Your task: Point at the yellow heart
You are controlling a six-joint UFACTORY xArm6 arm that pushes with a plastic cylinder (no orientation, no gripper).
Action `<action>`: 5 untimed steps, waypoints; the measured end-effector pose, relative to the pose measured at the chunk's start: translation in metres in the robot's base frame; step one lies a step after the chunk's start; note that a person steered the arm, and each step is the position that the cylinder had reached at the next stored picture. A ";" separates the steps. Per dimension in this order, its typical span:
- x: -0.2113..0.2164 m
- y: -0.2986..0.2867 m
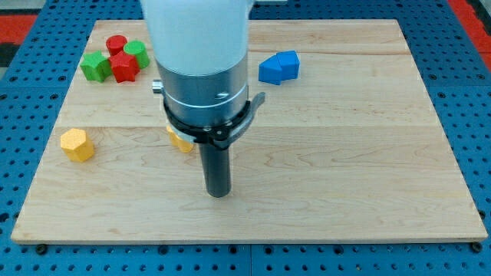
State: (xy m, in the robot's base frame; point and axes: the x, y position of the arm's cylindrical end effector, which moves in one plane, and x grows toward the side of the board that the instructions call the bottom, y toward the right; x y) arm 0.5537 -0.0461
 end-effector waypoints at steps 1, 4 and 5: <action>0.000 -0.039; -0.039 -0.073; -0.039 -0.045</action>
State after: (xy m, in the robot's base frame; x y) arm 0.5152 -0.0910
